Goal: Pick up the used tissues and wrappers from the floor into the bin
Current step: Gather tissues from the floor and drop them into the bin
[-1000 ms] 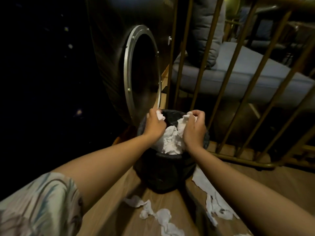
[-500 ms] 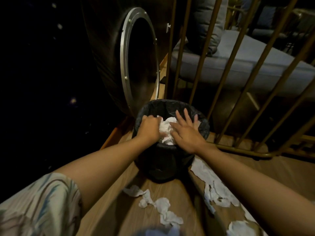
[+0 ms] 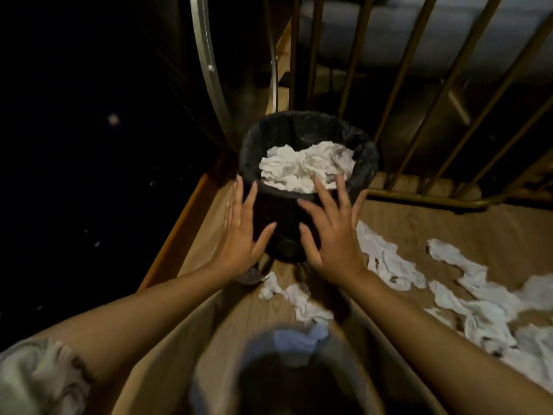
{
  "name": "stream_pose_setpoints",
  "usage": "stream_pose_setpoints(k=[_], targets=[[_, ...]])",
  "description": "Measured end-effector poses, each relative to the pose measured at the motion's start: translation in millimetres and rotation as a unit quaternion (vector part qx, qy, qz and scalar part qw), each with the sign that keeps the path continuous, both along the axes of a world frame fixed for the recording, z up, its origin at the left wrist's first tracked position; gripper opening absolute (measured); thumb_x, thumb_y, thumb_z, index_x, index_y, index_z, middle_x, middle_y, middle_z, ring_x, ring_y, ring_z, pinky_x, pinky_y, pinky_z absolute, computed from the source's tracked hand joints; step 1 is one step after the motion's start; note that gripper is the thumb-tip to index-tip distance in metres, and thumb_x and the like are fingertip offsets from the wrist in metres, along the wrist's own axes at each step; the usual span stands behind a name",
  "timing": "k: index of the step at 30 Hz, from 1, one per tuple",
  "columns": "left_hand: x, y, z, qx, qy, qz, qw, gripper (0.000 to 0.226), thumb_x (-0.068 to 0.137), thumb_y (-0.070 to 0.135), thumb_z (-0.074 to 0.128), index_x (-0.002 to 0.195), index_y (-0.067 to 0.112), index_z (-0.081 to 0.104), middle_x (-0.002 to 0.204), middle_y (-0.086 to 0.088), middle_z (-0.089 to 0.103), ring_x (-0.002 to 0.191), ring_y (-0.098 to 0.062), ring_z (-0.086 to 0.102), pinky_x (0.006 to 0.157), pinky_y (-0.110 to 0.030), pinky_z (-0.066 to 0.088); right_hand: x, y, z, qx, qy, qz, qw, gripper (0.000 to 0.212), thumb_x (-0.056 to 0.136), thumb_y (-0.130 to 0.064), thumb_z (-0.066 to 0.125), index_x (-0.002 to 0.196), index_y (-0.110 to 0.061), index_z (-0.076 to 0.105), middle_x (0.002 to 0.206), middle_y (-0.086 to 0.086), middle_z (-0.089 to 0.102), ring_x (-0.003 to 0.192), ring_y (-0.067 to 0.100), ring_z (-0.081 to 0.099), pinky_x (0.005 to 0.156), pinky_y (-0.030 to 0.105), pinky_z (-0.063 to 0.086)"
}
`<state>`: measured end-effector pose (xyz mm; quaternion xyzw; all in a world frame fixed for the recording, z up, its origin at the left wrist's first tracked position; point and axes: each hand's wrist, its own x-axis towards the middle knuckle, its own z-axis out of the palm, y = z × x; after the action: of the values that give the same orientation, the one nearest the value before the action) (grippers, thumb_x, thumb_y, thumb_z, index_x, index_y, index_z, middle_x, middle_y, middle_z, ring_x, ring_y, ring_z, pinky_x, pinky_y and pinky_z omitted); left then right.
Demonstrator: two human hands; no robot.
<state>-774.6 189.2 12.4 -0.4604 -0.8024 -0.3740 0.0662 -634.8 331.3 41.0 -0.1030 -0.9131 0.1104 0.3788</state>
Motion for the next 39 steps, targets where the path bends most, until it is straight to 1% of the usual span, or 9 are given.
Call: stream_pose_setpoints(k=[4, 7, 11, 14, 16, 22, 28, 35, 39], targets=[[-1.6, -34.9, -55.4, -0.072, -0.051, -0.036, 0.995, 0.066, 0.093, 0.026, 0.059, 0.151, 0.016, 0.029, 0.163, -0.01, 0.012, 0.151, -0.019, 0.011, 0.123, -0.038, 0.017, 34.2, -37.9, -74.6, -0.064, -0.088, 0.029, 0.994, 0.042, 0.085, -0.029, 0.056, 0.125, -0.018, 0.057, 0.157, 0.013, 0.025, 0.148, 0.036, 0.005, 0.115, 0.059, -0.012], [1.6, -52.0, -85.5, -0.174, -0.081, -0.08, 0.978, 0.05, 0.092, 0.036, 0.053, 0.14, 0.029, 0.042, 0.158, -0.007, 0.028, 0.147, -0.023, 0.025, 0.116, -0.05, 0.028, 58.7, -56.3, -111.4, -0.194, -0.282, 0.011, 0.94, 0.072, 0.085, -0.068, 0.048, 0.145, -0.03, 0.038, 0.162, -0.001, 0.01, 0.149, 0.02, -0.008, 0.114, 0.045, -0.02], [17.4, -52.7, -111.3, -0.32, -0.143, -0.041, 0.936, 0.068, 0.088, 0.067, 0.045, 0.149, 0.045, 0.023, 0.164, -0.007, -0.007, 0.15, -0.029, -0.007, 0.118, -0.055, 0.005, 80.6, -70.5, -138.6, -0.25, -0.4, -0.028, 0.881, 0.102, 0.067, -0.09, 0.043, 0.148, -0.051, -0.005, 0.162, -0.006, 0.006, 0.142, 0.018, 0.027, 0.109, 0.045, 0.035], [29.2, -43.1, -118.2, -0.328, -0.204, -0.049, 0.921, 0.07, 0.086, 0.069, 0.046, 0.149, 0.043, 0.027, 0.162, -0.006, -0.017, 0.149, -0.028, -0.014, 0.12, -0.052, 0.003, 84.6, -77.0, -147.6, -0.216, -0.435, -0.013, 0.874, 0.099, 0.073, -0.085, 0.04, 0.149, -0.046, -0.01, 0.161, -0.005, -0.015, 0.148, 0.024, -0.005, 0.117, 0.048, 0.01], [35.6, -39.7, -122.4, -0.301, -0.21, -0.067, 0.928, 0.062, 0.089, 0.062, 0.047, 0.146, 0.037, 0.038, 0.164, -0.005, -0.008, 0.15, -0.026, -0.008, 0.12, -0.043, 0.005, 90.0, -86.4, -151.9, -0.17, -0.411, 0.009, 0.896, 0.087, 0.082, -0.082, 0.027, 0.153, -0.038, 0.001, 0.162, -0.006, -0.009, 0.149, 0.022, -0.004, 0.117, 0.041, 0.0], [41.7, -46.1, -138.5, -0.205, -0.148, -0.17, 0.953, 0.05, 0.097, 0.043, 0.042, 0.131, 0.01, 0.057, 0.146, -0.013, 0.046, 0.138, -0.018, 0.035, 0.114, -0.034, 0.033, 105.0, -93.3, -171.3, -0.118, -0.352, 0.021, 0.928, 0.041, 0.095, -0.054, 0.038, 0.12, -0.03, 0.061, 0.124, 0.0, 0.064, 0.114, 0.021, 0.062, 0.078, 0.04, 0.059], [43.9, -36.8, -127.3, -0.103, -0.17, -0.115, 0.973, 0.039, 0.092, 0.017, 0.043, 0.127, 0.014, 0.059, 0.122, -0.002, 0.061, 0.113, -0.01, 0.056, 0.098, -0.024, 0.043, 93.0, -53.0, -164.0, -0.215, -0.273, 0.013, 0.937, 0.024, 0.088, -0.047, 0.053, 0.098, -0.029, 0.066, 0.095, -0.012, 0.064, 0.093, 0.001, 0.052, 0.088, 0.025, 0.044], [55.7, 15.2, -52.3, 0.12, -0.294, -0.009, 0.948, 0.038, 0.087, 0.035, 0.047, 0.066, 0.006, 0.061, 0.07, -0.011, 0.058, 0.069, -0.021, 0.057, 0.065, -0.041, 0.047, 51.7, -21.1, -92.8, -0.194, -0.018, -0.009, 0.981, 0.013, 0.091, -0.025, 0.063, 0.08, -0.019, 0.059, 0.074, -0.004, 0.053, 0.069, 0.003, 0.047, 0.065, 0.014, 0.034], [53.8, 44.0, 4.6, 0.196, -0.231, -0.004, 0.953, 0.033, 0.091, 0.034, 0.06, 0.066, 0.014, 0.069, 0.064, -0.002, 0.066, 0.062, -0.014, 0.062, 0.061, -0.032, 0.05, 28.2, -5.8, -39.5, -0.269, 0.104, 0.012, 0.957, 0.057, 0.1, -0.043, 0.04, 0.064, -0.005, 0.061, 0.064, 0.005, 0.057, 0.061, 0.007, 0.049, 0.058, 0.017, 0.037]])
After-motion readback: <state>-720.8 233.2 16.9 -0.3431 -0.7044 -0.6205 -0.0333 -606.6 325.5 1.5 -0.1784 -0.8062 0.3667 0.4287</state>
